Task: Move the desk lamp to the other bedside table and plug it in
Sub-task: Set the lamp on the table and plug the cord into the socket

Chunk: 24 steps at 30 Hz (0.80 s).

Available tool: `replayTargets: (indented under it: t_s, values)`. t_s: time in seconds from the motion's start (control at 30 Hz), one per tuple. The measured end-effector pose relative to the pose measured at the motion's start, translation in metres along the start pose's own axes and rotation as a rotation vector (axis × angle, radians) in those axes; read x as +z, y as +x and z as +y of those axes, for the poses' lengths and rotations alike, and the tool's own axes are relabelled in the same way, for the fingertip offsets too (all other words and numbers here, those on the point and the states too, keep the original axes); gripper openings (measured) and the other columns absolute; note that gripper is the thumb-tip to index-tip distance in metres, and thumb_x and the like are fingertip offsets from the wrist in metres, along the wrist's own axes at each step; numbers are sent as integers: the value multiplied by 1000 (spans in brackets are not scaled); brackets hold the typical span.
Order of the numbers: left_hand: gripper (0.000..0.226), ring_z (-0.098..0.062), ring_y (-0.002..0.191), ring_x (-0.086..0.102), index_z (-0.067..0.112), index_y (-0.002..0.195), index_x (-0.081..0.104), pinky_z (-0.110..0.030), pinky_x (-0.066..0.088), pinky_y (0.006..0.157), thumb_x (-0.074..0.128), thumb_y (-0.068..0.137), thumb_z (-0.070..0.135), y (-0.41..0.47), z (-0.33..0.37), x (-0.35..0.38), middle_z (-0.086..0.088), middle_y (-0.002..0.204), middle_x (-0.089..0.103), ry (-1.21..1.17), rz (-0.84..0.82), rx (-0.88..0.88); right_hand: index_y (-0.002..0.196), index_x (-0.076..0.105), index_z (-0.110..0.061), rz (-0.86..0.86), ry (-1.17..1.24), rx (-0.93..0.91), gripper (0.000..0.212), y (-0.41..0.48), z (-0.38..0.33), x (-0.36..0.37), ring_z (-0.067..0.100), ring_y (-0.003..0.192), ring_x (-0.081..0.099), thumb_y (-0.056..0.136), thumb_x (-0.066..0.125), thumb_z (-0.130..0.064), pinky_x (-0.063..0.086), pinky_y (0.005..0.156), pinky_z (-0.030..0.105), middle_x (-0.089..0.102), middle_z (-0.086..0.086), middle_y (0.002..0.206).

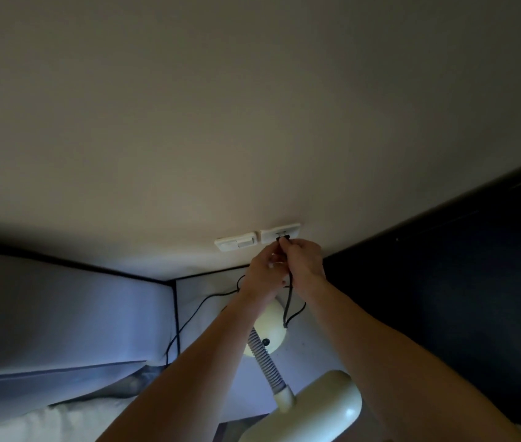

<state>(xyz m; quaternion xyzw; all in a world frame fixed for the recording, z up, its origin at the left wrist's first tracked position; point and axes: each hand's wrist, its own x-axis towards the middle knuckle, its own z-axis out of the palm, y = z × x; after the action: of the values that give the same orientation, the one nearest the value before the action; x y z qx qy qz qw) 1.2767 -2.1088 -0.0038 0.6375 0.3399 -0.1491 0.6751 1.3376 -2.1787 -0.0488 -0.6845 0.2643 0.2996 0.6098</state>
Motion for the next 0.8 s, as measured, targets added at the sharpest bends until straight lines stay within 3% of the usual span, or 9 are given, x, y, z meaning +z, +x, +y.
replayTargets:
  t_s: [0.1, 0.23, 0.37, 0.43, 0.5, 0.57, 0.67, 0.73, 0.8]
  values:
    - [47, -23, 94, 64, 24, 133, 59, -52, 55, 92, 48, 95, -1, 3, -1, -1, -20, 114, 68, 5, 4, 4, 80, 75, -8, 33, 22, 21, 19, 0, -1, 6, 27, 75, 74, 90, 67, -22, 62, 77, 50, 76, 14, 77]
    - [51, -21, 87, 63, 27, 141, 51, -44, 56, 85, 45, 98, 0, 10, 9, -5, -4, 92, 66, -10, -19, -21, 78, 72, -3, 113, 35, 116, 15, 6, -20, 15, 32, 72, 72, 87, 69, -15, 60, 60, 41, 74, 20, 77]
    - [49, -21, 92, 60, 28, 139, 52, -40, 53, 87, 50, 97, 5, 8, 14, -10, 4, 91, 65, 75, -76, -8, 72, 71, -4, 111, -16, 102, 17, 10, -22, 15, 34, 73, 74, 86, 71, -12, 63, 71, 46, 73, 18, 72]
    - [45, -19, 96, 61, 42, 121, 58, -44, 52, 95, 52, 94, 7, 4, 15, -12, 4, 98, 65, 170, -92, 16, 70, 69, -3, 58, -36, 91, 19, 9, -22, 9, 28, 62, 72, 88, 70, -10, 63, 67, 42, 72, 16, 67]
    - [48, -19, 97, 61, 52, 97, 55, -44, 52, 93, 50, 92, 4, -2, 13, -16, 1, 102, 66, 225, -96, 29, 77, 69, -2, -46, -36, 57, 17, 4, -29, -1, 22, 57, 69, 91, 70, -10, 58, 53, 31, 72, 13, 69]
    - [48, -19, 99, 63, 45, 111, 58, -37, 50, 89, 52, 90, 3, -8, 6, -21, -2, 108, 68, 203, -74, 3, 88, 71, -3, -137, -93, 11, 17, 2, -33, -16, 19, 63, 71, 93, 68, -19, 55, 48, 24, 73, 9, 76]
    - [56, -22, 102, 67, 27, 138, 49, -31, 50, 85, 57, 88, 2, -23, -10, -37, -7, 114, 71, 171, -16, -59, 75, 65, -12, -35, -341, -104, 32, -6, -17, -42, 25, 70, 69, 96, 60, -36, 61, 70, 39, 71, 8, 74]
    - [50, -24, 102, 69, 25, 138, 50, -36, 53, 89, 57, 92, 5, -37, -22, -50, -8, 113, 70, 157, 29, -94, 70, 61, -12, 28, -568, -239, 37, -23, 10, -59, 26, 68, 66, 96, 56, -37, 57, 74, 46, 67, 8, 70]
    - [42, -26, 101, 70, 25, 134, 52, -36, 54, 90, 57, 95, 9, -52, -32, -60, -10, 111, 70, 153, 66, -127, 71, 62, -10, -60, -627, -253, 32, -48, 37, -67, 20, 62, 63, 96, 55, -29, 57, 73, 47, 65, 6, 66]
